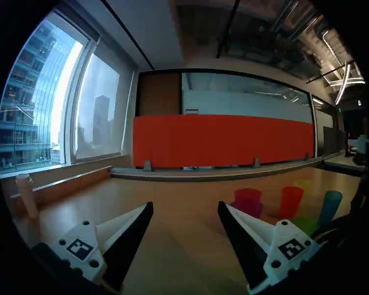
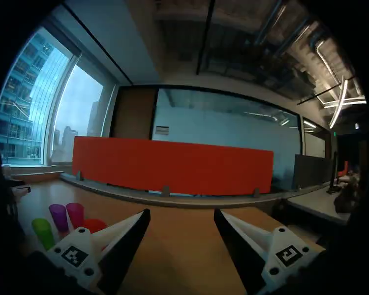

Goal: Pour water

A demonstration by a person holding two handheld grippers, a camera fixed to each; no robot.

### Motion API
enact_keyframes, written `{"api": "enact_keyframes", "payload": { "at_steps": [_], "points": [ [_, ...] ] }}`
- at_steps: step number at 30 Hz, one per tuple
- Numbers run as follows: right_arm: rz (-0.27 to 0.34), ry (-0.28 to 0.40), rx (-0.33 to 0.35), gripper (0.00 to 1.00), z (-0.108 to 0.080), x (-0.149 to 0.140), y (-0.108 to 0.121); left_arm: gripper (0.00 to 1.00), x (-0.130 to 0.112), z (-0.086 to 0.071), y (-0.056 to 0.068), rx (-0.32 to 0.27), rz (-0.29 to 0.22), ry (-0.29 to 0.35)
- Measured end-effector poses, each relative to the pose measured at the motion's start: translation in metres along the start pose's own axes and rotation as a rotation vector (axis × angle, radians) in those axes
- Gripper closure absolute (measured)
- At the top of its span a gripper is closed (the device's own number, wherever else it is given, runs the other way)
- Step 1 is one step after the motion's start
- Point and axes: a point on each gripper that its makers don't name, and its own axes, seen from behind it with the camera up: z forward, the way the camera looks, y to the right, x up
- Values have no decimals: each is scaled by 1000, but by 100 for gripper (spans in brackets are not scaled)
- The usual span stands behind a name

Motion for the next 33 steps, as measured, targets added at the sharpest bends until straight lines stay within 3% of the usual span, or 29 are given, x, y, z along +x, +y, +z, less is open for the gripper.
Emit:
{"api": "enact_keyframes", "payload": {
  "at_steps": [21, 33],
  "points": [
    [51, -16, -11, 0, 8, -53, -1, 2, -1, 1, 0, 0, 0, 0],
    [78, -31, -15, 0, 10, -66, 5, 2, -1, 1, -1, 0, 0, 0]
  ]
}}
